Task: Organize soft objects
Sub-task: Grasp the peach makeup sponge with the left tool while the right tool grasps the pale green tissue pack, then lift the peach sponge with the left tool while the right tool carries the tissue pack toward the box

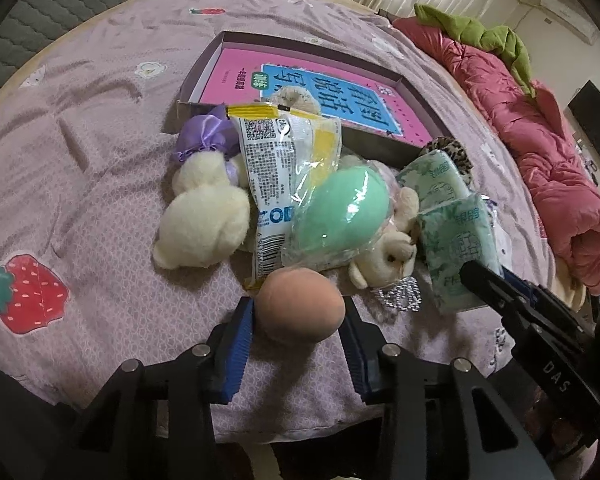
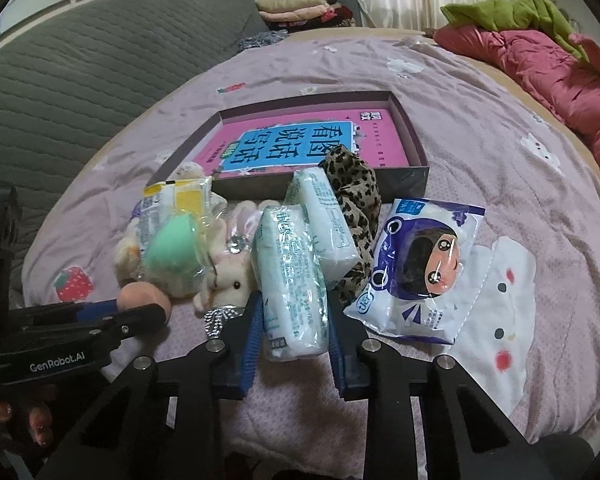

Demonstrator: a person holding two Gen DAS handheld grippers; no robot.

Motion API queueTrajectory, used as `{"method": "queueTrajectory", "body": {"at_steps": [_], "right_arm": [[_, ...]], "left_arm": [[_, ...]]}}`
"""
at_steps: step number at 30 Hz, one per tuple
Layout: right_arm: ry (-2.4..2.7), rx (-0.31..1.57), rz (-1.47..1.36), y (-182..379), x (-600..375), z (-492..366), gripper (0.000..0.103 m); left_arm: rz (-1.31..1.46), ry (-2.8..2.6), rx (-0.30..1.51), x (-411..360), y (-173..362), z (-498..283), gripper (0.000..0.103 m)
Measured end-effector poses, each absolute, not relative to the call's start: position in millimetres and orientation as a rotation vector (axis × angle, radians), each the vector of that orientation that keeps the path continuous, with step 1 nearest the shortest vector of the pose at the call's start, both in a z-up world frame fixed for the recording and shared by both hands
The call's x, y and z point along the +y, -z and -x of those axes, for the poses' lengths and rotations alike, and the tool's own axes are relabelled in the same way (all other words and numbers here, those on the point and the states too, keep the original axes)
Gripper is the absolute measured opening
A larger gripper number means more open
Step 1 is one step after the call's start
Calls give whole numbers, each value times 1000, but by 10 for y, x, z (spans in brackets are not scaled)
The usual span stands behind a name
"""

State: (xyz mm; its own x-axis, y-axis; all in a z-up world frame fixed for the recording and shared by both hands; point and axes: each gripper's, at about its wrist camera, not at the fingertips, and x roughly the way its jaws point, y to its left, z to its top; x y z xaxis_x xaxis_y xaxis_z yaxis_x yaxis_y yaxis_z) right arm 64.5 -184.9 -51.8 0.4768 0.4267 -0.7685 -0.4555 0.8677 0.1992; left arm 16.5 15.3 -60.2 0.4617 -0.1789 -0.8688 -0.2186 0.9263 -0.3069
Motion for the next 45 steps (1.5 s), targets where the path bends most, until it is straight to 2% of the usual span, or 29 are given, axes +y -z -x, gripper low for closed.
{"method": "queueTrajectory", "body": {"at_steps": [15,45], "right_arm": [[-568,900,-29,362,-1963,-558,25],[-571,752,-29,-16,-1936,-556,25]], "left_arm": [[400,44,1063,55,410,-84,42],[341,14,917,208,7,-206,42]]}}
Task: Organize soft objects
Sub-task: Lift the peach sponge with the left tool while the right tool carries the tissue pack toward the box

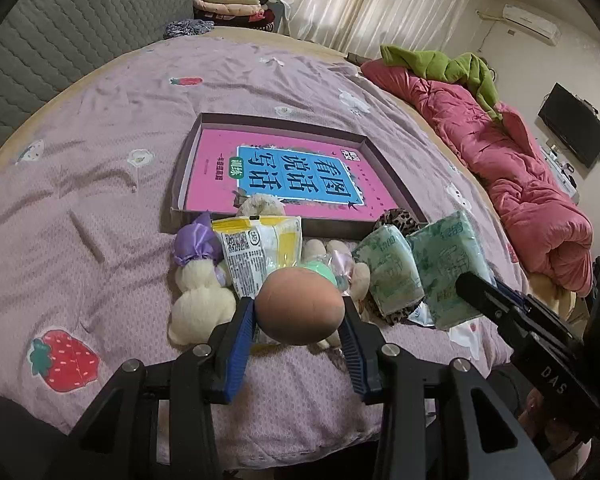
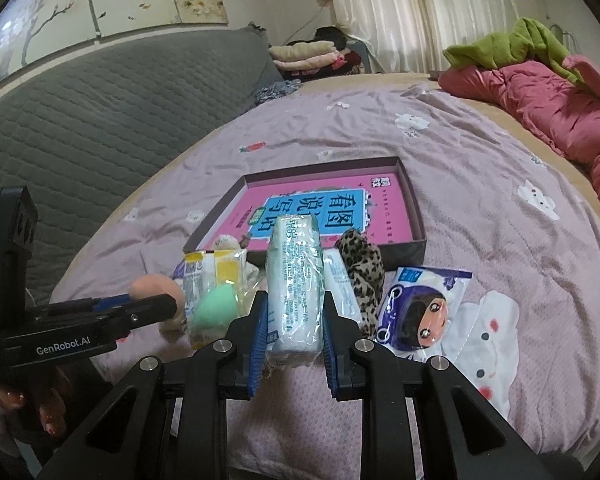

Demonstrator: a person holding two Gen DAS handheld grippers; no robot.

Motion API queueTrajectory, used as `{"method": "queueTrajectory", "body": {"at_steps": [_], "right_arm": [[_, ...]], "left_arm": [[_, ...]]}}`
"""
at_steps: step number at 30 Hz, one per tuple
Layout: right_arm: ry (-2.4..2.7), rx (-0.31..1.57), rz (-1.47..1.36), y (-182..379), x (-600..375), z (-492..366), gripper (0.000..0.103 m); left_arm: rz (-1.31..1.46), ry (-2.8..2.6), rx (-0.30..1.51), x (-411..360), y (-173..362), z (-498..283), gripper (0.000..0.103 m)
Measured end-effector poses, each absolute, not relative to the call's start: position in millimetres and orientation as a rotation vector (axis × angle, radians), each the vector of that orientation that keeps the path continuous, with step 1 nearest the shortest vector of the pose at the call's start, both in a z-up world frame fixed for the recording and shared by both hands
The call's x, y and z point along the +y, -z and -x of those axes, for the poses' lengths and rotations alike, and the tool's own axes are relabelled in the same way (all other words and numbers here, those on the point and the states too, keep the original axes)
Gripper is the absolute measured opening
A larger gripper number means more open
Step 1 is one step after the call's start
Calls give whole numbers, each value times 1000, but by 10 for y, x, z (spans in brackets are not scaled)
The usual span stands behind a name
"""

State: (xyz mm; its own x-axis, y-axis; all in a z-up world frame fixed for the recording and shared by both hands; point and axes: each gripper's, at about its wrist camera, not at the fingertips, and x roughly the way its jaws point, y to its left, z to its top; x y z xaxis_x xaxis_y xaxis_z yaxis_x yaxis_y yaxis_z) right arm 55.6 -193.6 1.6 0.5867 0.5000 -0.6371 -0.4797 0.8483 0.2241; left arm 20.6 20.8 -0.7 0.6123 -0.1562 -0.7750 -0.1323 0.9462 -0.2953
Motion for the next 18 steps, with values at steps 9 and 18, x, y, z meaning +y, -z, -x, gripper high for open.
{"method": "queueTrajectory", "body": {"at_steps": [9,18], "right_arm": [[-542,732,-42,-67,-1949,-700,25],[-520,726,-63,-79,-1945,-877,25]], "left_arm": [[322,7,898,241,-48,-325,42],[330,-29,875,352,-105,-499,42]]}}
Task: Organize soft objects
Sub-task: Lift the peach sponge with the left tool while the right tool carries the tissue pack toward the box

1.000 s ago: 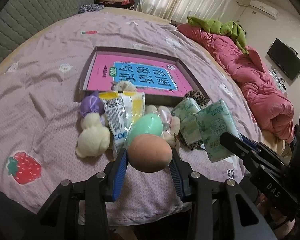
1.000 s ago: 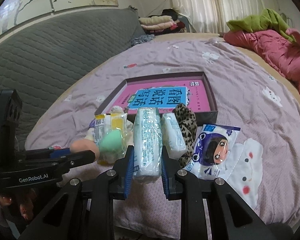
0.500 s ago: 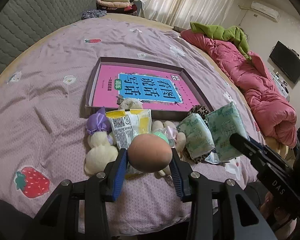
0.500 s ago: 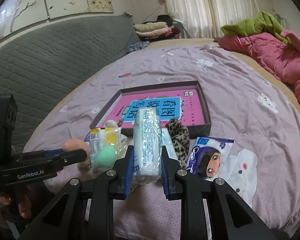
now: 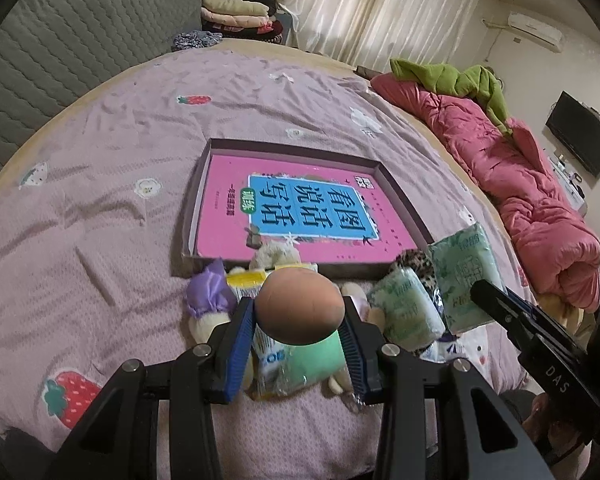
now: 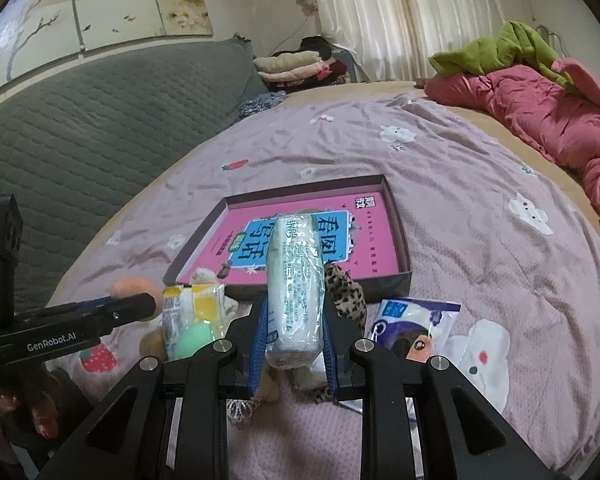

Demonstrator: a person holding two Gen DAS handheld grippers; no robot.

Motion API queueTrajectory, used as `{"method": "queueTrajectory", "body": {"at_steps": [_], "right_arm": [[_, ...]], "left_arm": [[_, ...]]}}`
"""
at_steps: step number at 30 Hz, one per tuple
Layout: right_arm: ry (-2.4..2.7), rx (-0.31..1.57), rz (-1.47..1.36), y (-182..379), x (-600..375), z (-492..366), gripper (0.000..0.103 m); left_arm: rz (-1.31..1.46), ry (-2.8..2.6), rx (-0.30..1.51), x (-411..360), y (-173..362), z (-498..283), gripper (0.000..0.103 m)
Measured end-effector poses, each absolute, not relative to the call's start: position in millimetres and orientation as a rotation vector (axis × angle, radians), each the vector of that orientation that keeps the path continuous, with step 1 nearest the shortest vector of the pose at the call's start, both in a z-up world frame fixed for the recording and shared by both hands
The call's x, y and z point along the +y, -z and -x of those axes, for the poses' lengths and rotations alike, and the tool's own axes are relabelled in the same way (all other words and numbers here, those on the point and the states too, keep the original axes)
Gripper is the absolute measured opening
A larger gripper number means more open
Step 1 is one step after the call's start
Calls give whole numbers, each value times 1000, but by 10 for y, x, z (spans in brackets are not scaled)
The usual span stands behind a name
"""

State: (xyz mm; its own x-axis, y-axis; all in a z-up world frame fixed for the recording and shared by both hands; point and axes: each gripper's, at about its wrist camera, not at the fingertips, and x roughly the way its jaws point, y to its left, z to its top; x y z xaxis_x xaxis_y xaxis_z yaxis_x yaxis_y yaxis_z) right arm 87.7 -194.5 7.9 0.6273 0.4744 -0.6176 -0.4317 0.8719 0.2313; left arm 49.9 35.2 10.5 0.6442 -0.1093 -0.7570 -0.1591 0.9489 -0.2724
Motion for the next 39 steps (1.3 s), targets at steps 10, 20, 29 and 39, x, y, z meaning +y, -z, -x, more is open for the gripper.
{"method": "queueTrajectory", "body": {"at_steps": [10,20,29,39], "right_arm": [[-503,715,-85,-116,-1892,-1115,25],[-474,702,-104,-155,-1861,-1429,25],[-441,726,-119,-94,-1908,-1728,25],[-461,820,-136,140,-1818,-2027,25]], "left_arm": [[352,-62,867,503,-77,-706,42],[409,-119,875,854,15,-1077,42],[464,-129,947,974,230,-1448,42],[480,-115,1044,936,466,-1691,42]]}}
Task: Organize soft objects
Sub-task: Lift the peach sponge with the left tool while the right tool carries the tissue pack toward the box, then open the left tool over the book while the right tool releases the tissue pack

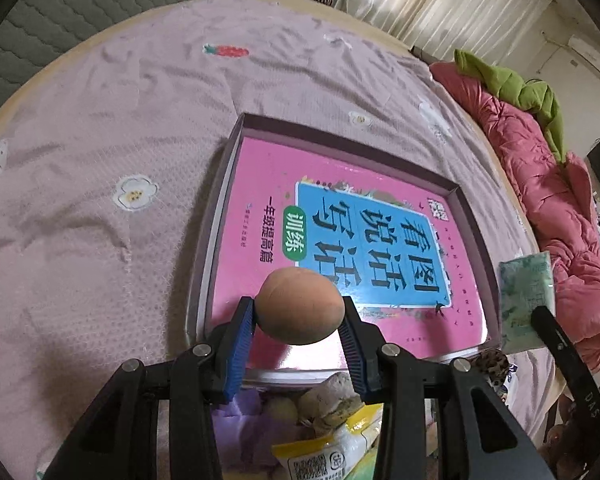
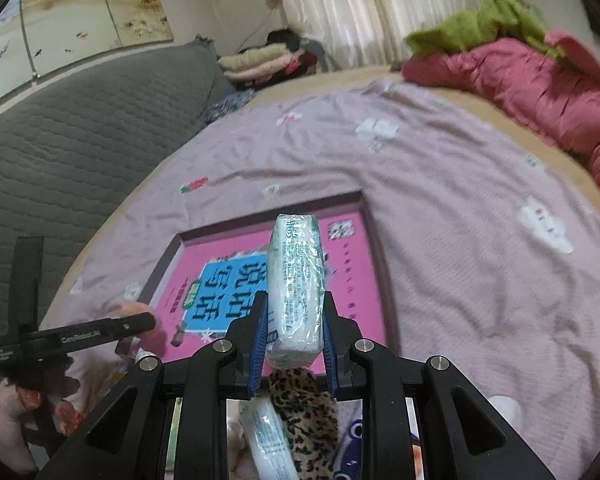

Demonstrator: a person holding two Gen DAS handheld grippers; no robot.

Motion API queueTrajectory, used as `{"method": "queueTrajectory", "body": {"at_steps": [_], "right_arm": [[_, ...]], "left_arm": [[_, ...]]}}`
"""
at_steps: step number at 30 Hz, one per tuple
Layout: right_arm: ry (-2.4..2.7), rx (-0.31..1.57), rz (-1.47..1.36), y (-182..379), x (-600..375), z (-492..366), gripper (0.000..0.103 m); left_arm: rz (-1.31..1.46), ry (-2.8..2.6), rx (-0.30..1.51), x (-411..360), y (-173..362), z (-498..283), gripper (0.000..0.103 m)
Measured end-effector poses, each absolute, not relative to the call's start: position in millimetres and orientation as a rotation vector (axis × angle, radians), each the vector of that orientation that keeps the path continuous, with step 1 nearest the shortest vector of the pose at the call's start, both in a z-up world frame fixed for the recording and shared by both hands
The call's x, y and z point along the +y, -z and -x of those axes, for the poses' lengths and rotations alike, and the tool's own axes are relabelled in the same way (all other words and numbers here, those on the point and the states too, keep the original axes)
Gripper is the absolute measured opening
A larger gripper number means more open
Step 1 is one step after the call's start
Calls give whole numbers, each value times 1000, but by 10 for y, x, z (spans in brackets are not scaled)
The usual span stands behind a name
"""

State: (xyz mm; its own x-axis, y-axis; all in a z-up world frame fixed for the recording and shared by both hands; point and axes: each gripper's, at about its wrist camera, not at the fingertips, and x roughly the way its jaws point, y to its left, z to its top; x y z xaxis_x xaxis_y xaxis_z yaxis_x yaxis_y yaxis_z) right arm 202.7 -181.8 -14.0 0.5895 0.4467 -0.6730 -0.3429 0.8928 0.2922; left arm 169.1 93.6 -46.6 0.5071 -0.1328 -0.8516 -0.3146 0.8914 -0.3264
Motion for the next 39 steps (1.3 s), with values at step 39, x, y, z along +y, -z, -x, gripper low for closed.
{"method": "queueTrajectory", "body": {"at_steps": [39], "right_arm": [[-227,920,15,440,-1858,-2128,44]], "left_arm": [[525,-140,1087,1034,639,-1714,44]]}}
